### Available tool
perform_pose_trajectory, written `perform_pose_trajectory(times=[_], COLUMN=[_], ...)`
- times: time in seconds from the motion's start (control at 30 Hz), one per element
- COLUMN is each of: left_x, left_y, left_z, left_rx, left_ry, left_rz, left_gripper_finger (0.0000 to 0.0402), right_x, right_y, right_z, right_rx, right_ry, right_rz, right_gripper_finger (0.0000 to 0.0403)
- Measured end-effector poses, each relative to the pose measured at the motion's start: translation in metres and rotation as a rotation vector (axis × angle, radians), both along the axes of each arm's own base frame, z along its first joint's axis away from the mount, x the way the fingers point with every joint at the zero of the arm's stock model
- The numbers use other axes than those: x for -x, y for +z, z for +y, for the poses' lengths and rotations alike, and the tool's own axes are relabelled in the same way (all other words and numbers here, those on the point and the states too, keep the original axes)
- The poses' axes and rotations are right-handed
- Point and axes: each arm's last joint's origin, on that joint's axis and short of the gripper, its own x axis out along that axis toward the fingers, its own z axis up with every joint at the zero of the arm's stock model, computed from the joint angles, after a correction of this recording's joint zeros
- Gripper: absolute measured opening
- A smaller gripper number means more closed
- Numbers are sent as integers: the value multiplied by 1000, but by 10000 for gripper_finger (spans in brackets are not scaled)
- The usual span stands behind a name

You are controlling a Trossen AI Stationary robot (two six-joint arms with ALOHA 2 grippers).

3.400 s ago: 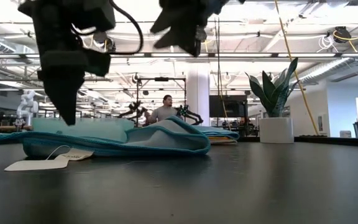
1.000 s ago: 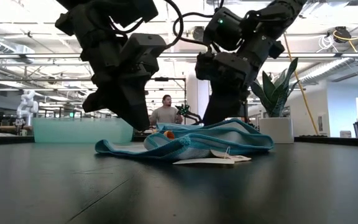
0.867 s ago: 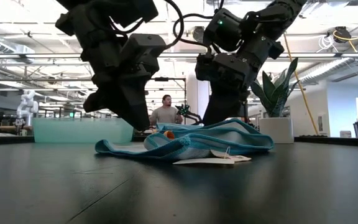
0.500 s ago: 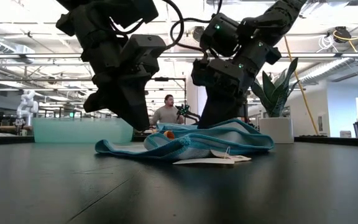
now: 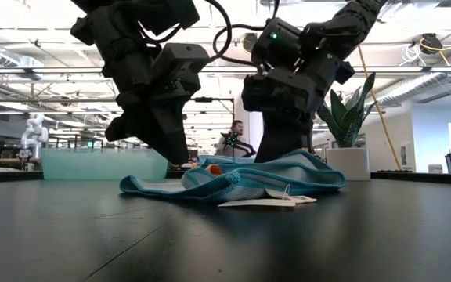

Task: Fold microfiber towels
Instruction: Fold the light blue microfiber towel

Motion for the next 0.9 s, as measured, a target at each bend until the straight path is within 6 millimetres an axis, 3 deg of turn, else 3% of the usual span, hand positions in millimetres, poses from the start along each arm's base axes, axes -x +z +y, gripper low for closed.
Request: perform_pose_trajectory(times=[0.17, 0.43, 0.53, 0.7, 0.9], left_x=[0, 0, 0, 0, 0], left_y=[0, 0, 0, 0, 0], left_z=[0, 0, 0, 0, 0], left_rx=[0, -4, -6, -6, -3], left_ry=[0, -5, -9, -9, -8], left_rz=[0, -1, -1, -1, -1], left_gripper_finger=[56, 56, 56, 56, 56], right_x=[2, 16, 23, 32, 48], right_y=[5, 55, 65, 64, 41], right_z=[14, 33, 42, 61, 78], right_rx=[-11, -24, -25, -32, -63], right_ry=[29, 71, 93, 149, 168], right_rz=[-2, -134, -134, -78, 2], right_gripper_finger=[4, 2, 1, 1, 2])
